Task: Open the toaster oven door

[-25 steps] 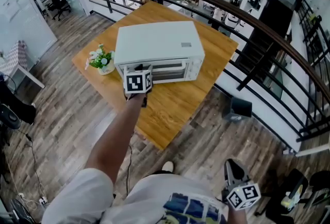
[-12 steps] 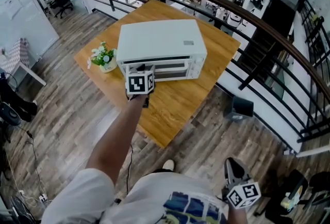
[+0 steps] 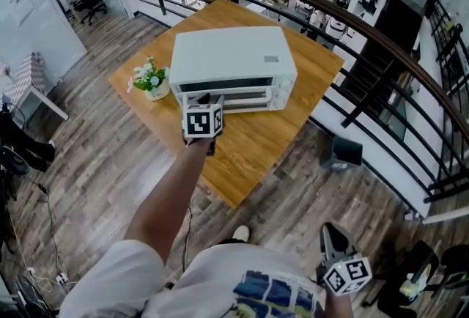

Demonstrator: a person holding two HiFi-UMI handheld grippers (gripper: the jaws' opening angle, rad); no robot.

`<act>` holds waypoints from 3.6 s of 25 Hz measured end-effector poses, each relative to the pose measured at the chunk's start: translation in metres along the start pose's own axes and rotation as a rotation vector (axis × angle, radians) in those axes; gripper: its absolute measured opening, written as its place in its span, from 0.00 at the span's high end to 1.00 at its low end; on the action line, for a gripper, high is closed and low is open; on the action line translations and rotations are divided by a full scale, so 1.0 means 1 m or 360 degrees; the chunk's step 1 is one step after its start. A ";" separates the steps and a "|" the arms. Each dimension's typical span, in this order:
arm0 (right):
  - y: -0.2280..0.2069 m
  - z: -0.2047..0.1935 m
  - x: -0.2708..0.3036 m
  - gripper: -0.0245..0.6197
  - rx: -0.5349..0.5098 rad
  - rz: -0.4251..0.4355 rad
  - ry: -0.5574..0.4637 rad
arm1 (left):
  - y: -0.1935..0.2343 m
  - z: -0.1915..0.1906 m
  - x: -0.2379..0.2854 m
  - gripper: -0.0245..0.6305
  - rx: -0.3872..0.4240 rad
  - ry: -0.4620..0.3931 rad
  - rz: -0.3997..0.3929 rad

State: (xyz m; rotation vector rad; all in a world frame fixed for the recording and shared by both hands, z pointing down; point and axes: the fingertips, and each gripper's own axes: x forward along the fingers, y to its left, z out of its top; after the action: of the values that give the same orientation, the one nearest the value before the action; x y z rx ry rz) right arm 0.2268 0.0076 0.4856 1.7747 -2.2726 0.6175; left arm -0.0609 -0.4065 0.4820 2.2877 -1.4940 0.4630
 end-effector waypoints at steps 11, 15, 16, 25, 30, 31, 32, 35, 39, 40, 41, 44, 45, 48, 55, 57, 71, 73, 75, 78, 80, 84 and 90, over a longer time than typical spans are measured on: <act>0.003 0.002 0.003 0.92 -0.0004 0.0009 0.0003 | -0.003 -0.007 -0.005 0.73 0.0010 -0.0013 -0.0009; 0.003 0.006 0.004 0.93 -0.0016 0.0006 -0.0005 | -0.005 -0.012 -0.009 0.73 0.0014 -0.0013 -0.0011; 0.004 0.006 0.004 0.93 -0.0017 0.0008 -0.0002 | -0.006 -0.013 -0.011 0.73 0.0011 -0.0012 -0.0009; 0.004 0.001 0.006 0.93 -0.0020 0.0018 0.0005 | -0.009 -0.027 -0.018 0.73 0.0002 -0.0014 0.0003; 0.004 0.002 0.005 0.93 -0.0019 0.0029 0.0009 | -0.012 -0.034 -0.021 0.73 0.0004 -0.0023 0.0007; 0.003 0.002 0.006 0.93 -0.0021 0.0029 0.0010 | -0.013 -0.034 -0.021 0.73 0.0002 -0.0023 0.0007; 0.003 0.002 0.007 0.93 -0.0023 0.0029 0.0013 | -0.013 -0.034 -0.022 0.73 0.0001 -0.0024 0.0006; 0.003 0.001 0.009 0.93 -0.0027 0.0030 0.0027 | -0.014 -0.037 -0.024 0.73 0.0004 -0.0025 0.0007; 0.005 0.003 0.012 0.93 -0.0034 0.0044 0.0028 | -0.016 -0.043 -0.027 0.73 0.0009 -0.0033 -0.0002; 0.004 0.003 0.012 0.93 -0.0039 0.0041 0.0030 | -0.016 -0.044 -0.028 0.73 0.0011 -0.0039 -0.0008; 0.004 0.003 0.013 0.93 -0.0044 0.0040 0.0031 | -0.016 -0.046 -0.029 0.73 0.0014 -0.0043 -0.0012; 0.005 0.008 0.015 0.93 -0.0056 0.0048 0.0019 | -0.018 -0.051 -0.029 0.73 0.0018 -0.0048 -0.0008; 0.004 0.008 0.015 0.93 -0.0057 0.0048 0.0022 | -0.018 -0.052 -0.029 0.73 0.0017 -0.0050 -0.0003; 0.003 0.007 0.014 0.93 -0.0060 0.0049 0.0034 | -0.019 -0.055 -0.031 0.73 0.0013 -0.0055 0.0004; 0.002 0.007 0.010 0.93 -0.0069 0.0042 0.0042 | -0.023 -0.064 -0.036 0.73 0.0014 -0.0050 0.0006; 0.002 0.005 0.010 0.93 -0.0067 0.0050 0.0039 | -0.023 -0.067 -0.037 0.73 0.0013 -0.0049 0.0007; 0.007 0.006 0.009 0.93 -0.0080 0.0047 0.0039 | -0.027 -0.094 -0.041 0.73 0.0004 -0.0052 0.0005; 0.006 0.007 0.008 0.93 -0.0087 0.0043 0.0037 | -0.028 -0.096 -0.041 0.73 0.0002 -0.0050 0.0009; 0.006 0.010 0.007 0.93 -0.0088 0.0045 0.0036 | -0.029 -0.098 -0.042 0.73 0.0003 -0.0049 0.0011; 0.006 0.010 0.006 0.93 -0.0099 0.0038 0.0036 | -0.029 -0.101 -0.044 0.73 0.0005 -0.0052 0.0010; 0.008 0.011 0.007 0.93 -0.0098 0.0035 0.0038 | -0.028 -0.104 -0.044 0.73 0.0009 -0.0053 0.0013; 0.009 0.012 0.008 0.93 -0.0097 0.0038 0.0045 | -0.028 -0.110 -0.043 0.73 0.0007 -0.0057 0.0022; 0.008 0.010 0.010 0.93 -0.0099 0.0046 0.0057 | -0.030 -0.119 -0.044 0.73 0.0006 -0.0062 0.0029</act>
State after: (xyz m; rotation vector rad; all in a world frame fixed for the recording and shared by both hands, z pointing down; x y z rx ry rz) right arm 0.2179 -0.0041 0.4788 1.6916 -2.2718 0.5722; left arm -0.0581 -0.3041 0.5627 2.3007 -1.5348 0.4288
